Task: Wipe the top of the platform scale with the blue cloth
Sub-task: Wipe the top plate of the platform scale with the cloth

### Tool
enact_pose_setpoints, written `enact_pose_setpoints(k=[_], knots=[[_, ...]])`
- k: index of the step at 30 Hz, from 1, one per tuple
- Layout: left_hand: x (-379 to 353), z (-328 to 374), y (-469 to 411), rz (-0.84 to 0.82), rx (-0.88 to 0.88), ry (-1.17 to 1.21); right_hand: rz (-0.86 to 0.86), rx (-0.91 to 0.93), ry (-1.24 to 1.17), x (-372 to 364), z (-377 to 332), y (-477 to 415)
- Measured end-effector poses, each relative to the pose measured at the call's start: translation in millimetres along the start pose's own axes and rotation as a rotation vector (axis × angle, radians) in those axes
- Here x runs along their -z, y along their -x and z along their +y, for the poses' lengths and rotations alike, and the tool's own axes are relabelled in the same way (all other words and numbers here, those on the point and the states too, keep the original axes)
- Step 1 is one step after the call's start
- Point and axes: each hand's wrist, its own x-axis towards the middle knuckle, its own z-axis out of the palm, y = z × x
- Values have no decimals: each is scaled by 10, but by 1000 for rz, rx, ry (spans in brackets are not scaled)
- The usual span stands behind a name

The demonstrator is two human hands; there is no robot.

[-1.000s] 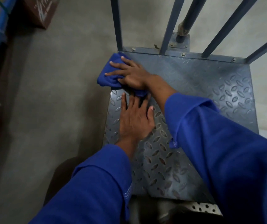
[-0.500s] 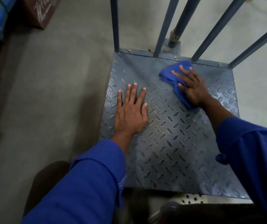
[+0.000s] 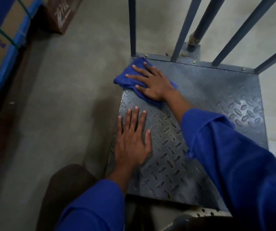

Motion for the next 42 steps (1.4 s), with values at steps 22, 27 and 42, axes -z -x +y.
enact_pose_setpoints(k=[22,27,42], knots=[[14,3,-38,-38,15,-10,74,-119,-45,-95,-131,-78],[46,8,-48,-64,21,-12,208,-284,-60,-197,166,707],[46,-12,-44,-11,-7,16,-18,-102,9,-15,21,43]])
